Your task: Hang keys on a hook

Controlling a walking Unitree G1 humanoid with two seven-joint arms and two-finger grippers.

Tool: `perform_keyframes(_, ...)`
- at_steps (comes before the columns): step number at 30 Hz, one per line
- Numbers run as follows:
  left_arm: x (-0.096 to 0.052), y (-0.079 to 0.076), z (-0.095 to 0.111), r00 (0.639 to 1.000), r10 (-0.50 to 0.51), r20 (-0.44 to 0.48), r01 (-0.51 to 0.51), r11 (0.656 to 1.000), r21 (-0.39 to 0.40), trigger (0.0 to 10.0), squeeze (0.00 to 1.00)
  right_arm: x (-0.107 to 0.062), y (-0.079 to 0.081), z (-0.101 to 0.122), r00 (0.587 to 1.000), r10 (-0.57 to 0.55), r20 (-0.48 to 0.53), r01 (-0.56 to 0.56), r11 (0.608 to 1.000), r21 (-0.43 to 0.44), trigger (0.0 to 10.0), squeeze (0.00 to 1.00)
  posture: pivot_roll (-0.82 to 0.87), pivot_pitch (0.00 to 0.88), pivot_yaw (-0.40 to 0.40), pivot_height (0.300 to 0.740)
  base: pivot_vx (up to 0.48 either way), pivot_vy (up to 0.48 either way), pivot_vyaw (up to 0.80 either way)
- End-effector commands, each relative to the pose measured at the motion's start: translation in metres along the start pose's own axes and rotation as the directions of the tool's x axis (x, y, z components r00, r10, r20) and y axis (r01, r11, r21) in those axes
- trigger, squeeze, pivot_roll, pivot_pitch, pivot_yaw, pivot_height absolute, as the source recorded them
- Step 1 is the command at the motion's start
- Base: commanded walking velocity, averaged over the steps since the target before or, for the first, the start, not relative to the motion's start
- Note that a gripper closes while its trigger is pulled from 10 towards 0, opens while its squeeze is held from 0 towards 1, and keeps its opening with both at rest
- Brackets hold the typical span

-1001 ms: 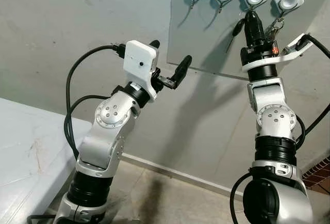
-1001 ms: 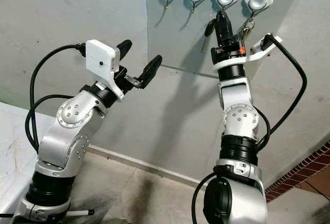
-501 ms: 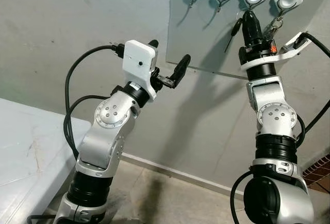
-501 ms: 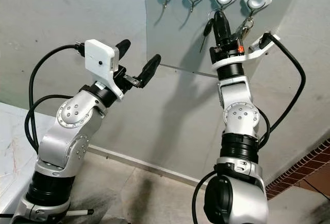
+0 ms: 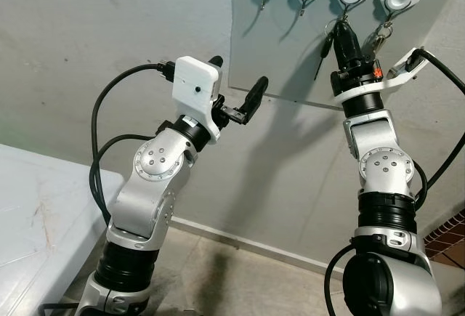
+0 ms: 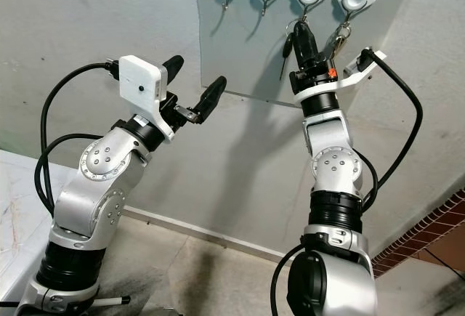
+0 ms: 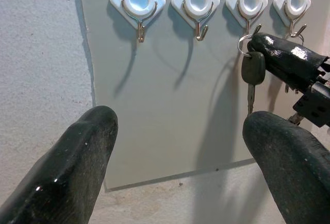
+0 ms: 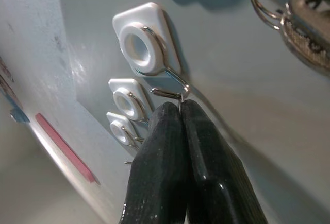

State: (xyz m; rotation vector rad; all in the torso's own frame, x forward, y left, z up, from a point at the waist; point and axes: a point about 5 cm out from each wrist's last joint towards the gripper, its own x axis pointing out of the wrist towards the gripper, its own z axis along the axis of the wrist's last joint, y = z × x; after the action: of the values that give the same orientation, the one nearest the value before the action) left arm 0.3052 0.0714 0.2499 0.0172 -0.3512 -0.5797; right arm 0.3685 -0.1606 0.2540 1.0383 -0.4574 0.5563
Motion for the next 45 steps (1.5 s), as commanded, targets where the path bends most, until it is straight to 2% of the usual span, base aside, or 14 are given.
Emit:
perform_keyframes(1, 0.000, 0.001, 0.006, 1.000, 0.007, 0.022, -0.007, 1.000, 0.012, 10.0, 0.00, 0.000, 0.002, -0.001, 1.000, 0.003, -0.006, -0.003, 1.000, -0.007, 10.0, 0.00, 0.06, 0.043, -0.001, 0.715, 0.000, 0.000, 0.00)
perform_keyframes(5, 0.000, 0.001, 0.006, 1.000, 0.008, 0.022, -0.009, 1.000, 0.014, 10.0, 0.00, -0.001, 0.002, -0.004, 1.000, 0.005, -0.016, -0.005, 1.000, -0.027, 10.0, 0.00, 0.06, 0.041, -0.002, 0.715, 0.000, 0.000, 0.00)
perform_keyframes(6, 0.000, 0.001, 0.006, 1.000, 0.009, 0.022, -0.009, 1.000, 0.014, 10.0, 0.00, -0.001, 0.002, -0.004, 1.000, 0.007, -0.016, -0.007, 0.999, -0.032, 10.0, 0.64, 0.06, 0.041, -0.003, 0.715, 0.000, 0.000, 0.00)
perform_keyframes(7, 0.000, 0.001, 0.006, 1.000, 0.009, 0.022, -0.009, 1.000, 0.014, 10.0, 0.00, -0.001, 0.002, -0.004, 1.000, 0.007, -0.016, -0.007, 0.999, -0.032, 10.0, 0.64, 0.06, 0.041, -0.003, 0.715, 0.000, 0.000, 0.00)
perform_keyframes(8, 0.000, 0.001, 0.006, 1.000, 0.010, 0.021, -0.010, 1.000, 0.015, 10.0, 0.00, -0.002, 0.003, -0.005, 1.000, 0.017, -0.016, -0.017, 0.999, -0.033, 10.0, 1.00, 0.06, 0.041, -0.003, 0.715, 0.000, 0.000, 0.00)
perform_keyframes(10, 0.000, 0.001, 0.006, 1.000, 0.010, 0.021, -0.010, 1.000, 0.015, 10.0, 0.00, -0.002, 0.003, -0.005, 1.000, 0.017, -0.016, -0.017, 0.999, -0.033, 10.0, 1.00, 0.06, 0.041, -0.003, 0.715, 0.000, 0.000, 0.00)
perform_keyframes(11, 0.000, 0.002, 0.005, 1.000, 0.012, 0.020, -0.012, 1.000, 0.016, 10.0, 0.00, -0.003, 0.003, -0.007, 0.999, 0.016, -0.035, -0.018, 0.997, -0.081, 10.0, 1.00, 0.06, 0.046, -0.004, 0.715, 0.000, 0.000, 0.00)
perform_keyframes(14, -0.001, 0.002, 0.004, 1.000, 0.020, 0.016, -0.020, 1.000, 0.022, 10.0, 0.00, -0.007, 0.002, -0.013, 0.997, 0.009, -0.082, -0.022, 0.989, -0.150, 10.0, 1.00, 0.06, 0.049, -0.005, 0.715, 0.000, 0.000, 0.00)
perform_keyframes(22, -0.002, 0.002, 0.004, 1.000, 0.024, 0.014, -0.024, 0.999, 0.021, 10.0, 0.00, -0.011, -0.001, -0.018, 0.993, 0.002, -0.115, -0.022, 0.984, -0.178, 10.0, 1.00, 0.06, 0.049, -0.005, 0.715, 0.000, 0.000, 0.00)
perform_keyframes(31, -0.002, 0.003, 0.003, 0.999, 0.033, 0.008, -0.033, 0.999, 0.026, 10.0, 0.00, -0.023, -0.007, -0.028, 0.981, -0.032, -0.190, -0.023, 0.960, -0.279, 10.0, 1.00, 0.06, 0.059, -0.005, 0.715, 0.000, 0.000, 0.00)
perform_keyframes(32, -0.002, 0.003, 0.002, 0.999, 0.034, 0.008, -0.034, 0.999, 0.025, 10.0, 0.00, -0.026, -0.009, -0.029, 0.979, -0.038, -0.198, -0.021, 0.958, -0.287, 10.0, 0.84, 0.06, 0.061, -0.006, 0.715, 0.000, 0.000, 0.00)
perform_keyframes(33, -0.002, 0.003, 0.002, 0.999, 0.035, 0.009, -0.036, 0.999, 0.025, 10.0, 0.00, -0.028, -0.010, -0.030, 0.978, -0.041, -0.202, -0.020, 0.957, -0.290, 10.0, 0.00, 0.06, 0.060, -0.007, 0.715, 0.000, 0.000, 0.00)
perform_keyframes(41, -0.003, 0.004, 0.002, 0.999, 0.043, 0.009, -0.043, 0.999, 0.031, 10.0, 0.00, -0.035, -0.014, -0.033, 0.973, -0.068, -0.222, -0.005, 0.950, -0.314, 10.0, 0.00, 0.06, 0.059, -0.007, 0.715, 0.000, 0.000, 0.00)
perform_keyframes(45, -0.004, 0.004, -0.002, 0.999, 0.054, 0.001, -0.054, 0.998, 0.039, 10.0, 0.00, -0.044, -0.020, -0.037, 0.964, -0.095, -0.247, 0.004, 0.938, -0.347, 10.0, 0.00, 0.06, 0.058, -0.007, 0.715, 0.000, 0.000, 0.00)
